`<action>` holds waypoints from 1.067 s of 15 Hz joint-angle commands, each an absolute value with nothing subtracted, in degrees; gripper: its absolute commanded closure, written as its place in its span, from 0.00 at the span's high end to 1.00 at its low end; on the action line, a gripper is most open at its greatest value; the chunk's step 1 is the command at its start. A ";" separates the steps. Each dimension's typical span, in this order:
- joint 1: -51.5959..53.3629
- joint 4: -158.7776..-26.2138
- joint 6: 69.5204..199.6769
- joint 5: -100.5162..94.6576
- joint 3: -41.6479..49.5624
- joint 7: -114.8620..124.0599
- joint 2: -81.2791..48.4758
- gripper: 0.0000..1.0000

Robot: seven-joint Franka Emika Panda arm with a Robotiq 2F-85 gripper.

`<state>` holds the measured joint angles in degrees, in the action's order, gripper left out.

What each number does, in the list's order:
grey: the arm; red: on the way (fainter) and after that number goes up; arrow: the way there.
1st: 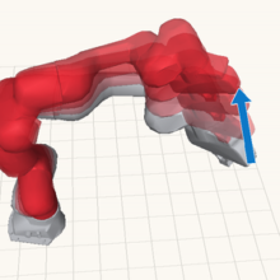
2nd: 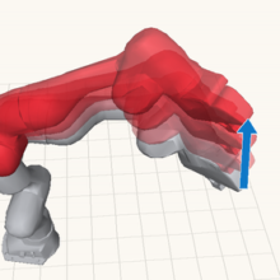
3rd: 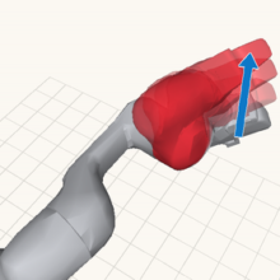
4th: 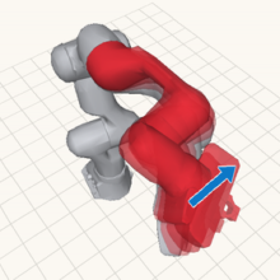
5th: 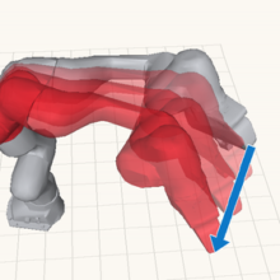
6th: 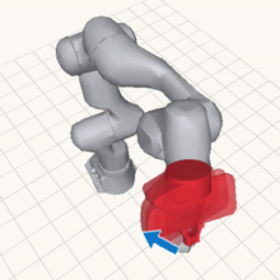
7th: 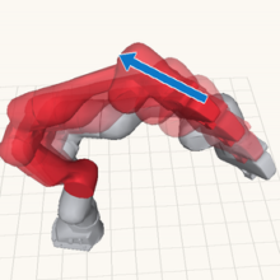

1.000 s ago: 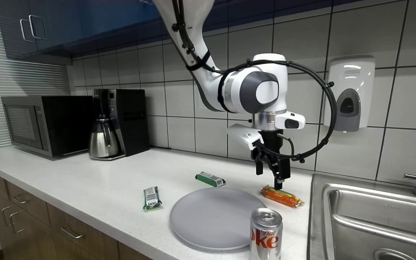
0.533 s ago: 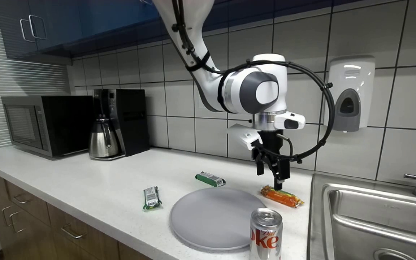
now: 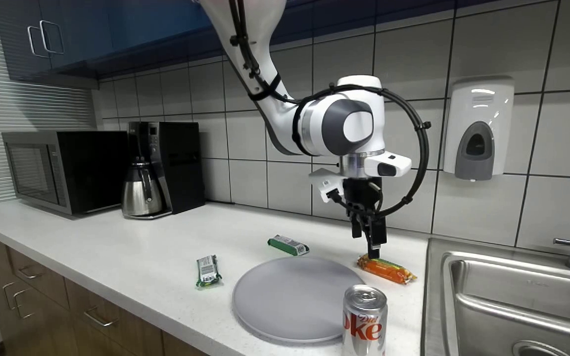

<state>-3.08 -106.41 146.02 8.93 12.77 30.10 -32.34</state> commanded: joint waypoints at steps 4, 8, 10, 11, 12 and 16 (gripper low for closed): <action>-0.95 -103.93 147.18 7.96 16.33 41.22 -35.92 1.00; -1.16 -102.22 147.62 8.27 16.97 45.27 -37.76 1.00; -1.32 -100.98 147.48 8.54 17.11 47.35 -38.79 1.00; -1.42 -100.24 147.31 8.68 17.12 48.47 -39.35 1.00; -1.52 -99.54 147.09 8.75 17.09 49.52 -39.86 1.00; -1.93 -96.49 146.24 9.11 16.85 53.56 -42.06 1.00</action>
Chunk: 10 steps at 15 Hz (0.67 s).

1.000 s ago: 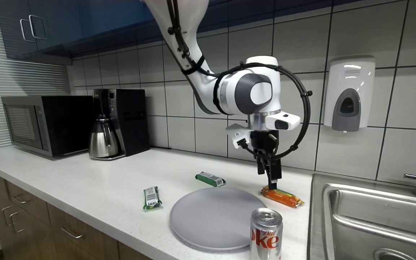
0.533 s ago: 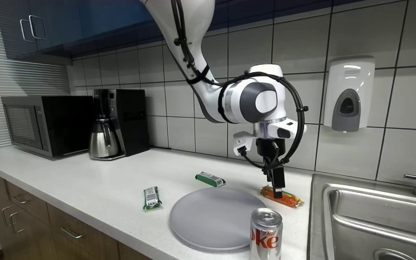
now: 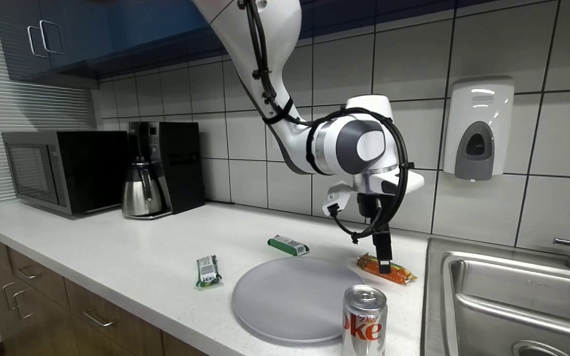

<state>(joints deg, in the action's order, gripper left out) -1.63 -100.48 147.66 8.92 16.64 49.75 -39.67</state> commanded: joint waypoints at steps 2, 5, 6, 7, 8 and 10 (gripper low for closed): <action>-2.29 -95.06 146.04 9.40 16.43 55.06 -43.01 1.00; -3.03 -93.14 145.80 10.01 15.53 56.27 -44.36 1.00; -3.21 -92.60 145.56 10.18 15.30 56.56 -44.72 1.00; -3.51 -91.89 145.09 10.54 14.94 56.85 -45.10 1.00; -3.63 -91.48 145.05 10.75 14.79 57.11 -45.42 1.00; -4.08 -90.65 144.73 11.51 14.16 57.19 -45.98 1.00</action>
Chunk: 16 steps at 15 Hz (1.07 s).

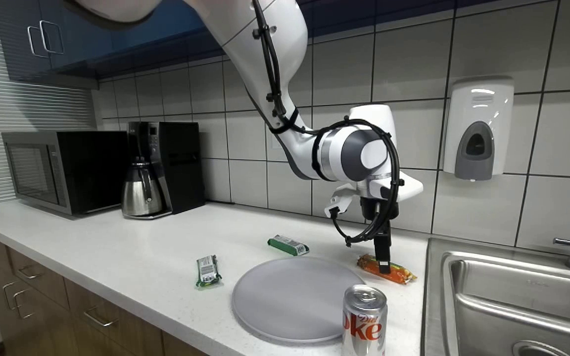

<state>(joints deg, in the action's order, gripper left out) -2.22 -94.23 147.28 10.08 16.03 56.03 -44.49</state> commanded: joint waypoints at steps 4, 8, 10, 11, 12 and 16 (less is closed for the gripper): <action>-4.66 -89.32 144.32 12.71 13.37 57.12 -46.95 1.00; -4.79 -88.27 142.99 12.88 13.65 58.15 -47.65 1.00; -5.07 -87.95 142.27 13.15 13.49 59.10 -47.79 1.00; -5.12 -87.91 142.10 13.08 13.47 59.47 -47.81 1.00; -5.21 -87.86 141.92 13.07 13.39 59.68 -47.82 1.00; -5.56 -87.73 141.14 13.17 13.06 59.59 -47.63 0.99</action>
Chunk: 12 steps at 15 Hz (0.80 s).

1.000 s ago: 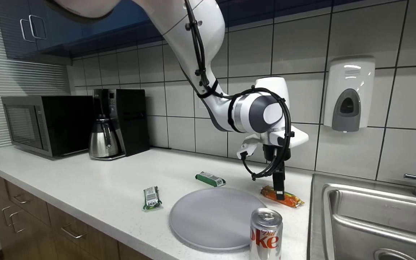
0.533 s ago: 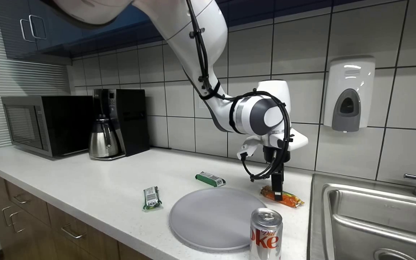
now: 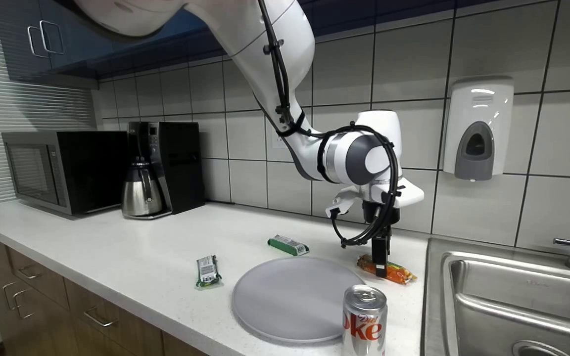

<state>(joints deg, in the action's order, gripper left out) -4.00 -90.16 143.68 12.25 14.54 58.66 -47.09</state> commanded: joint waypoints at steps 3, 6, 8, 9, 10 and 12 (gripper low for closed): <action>-5.73 -87.84 141.19 13.17 12.72 59.31 -47.35 0.65; -5.74 -87.78 141.13 12.99 12.74 59.21 -47.26 0.42; -5.72 -87.75 141.10 12.89 12.78 59.14 -47.20 0.27; -5.71 -87.74 141.10 12.85 12.81 59.12 -47.16 0.20; -5.63 -87.92 141.15 12.79 12.91 59.19 -46.94 0.18; -5.55 -88.57 141.24 12.55 12.97 58.73 -46.21 0.18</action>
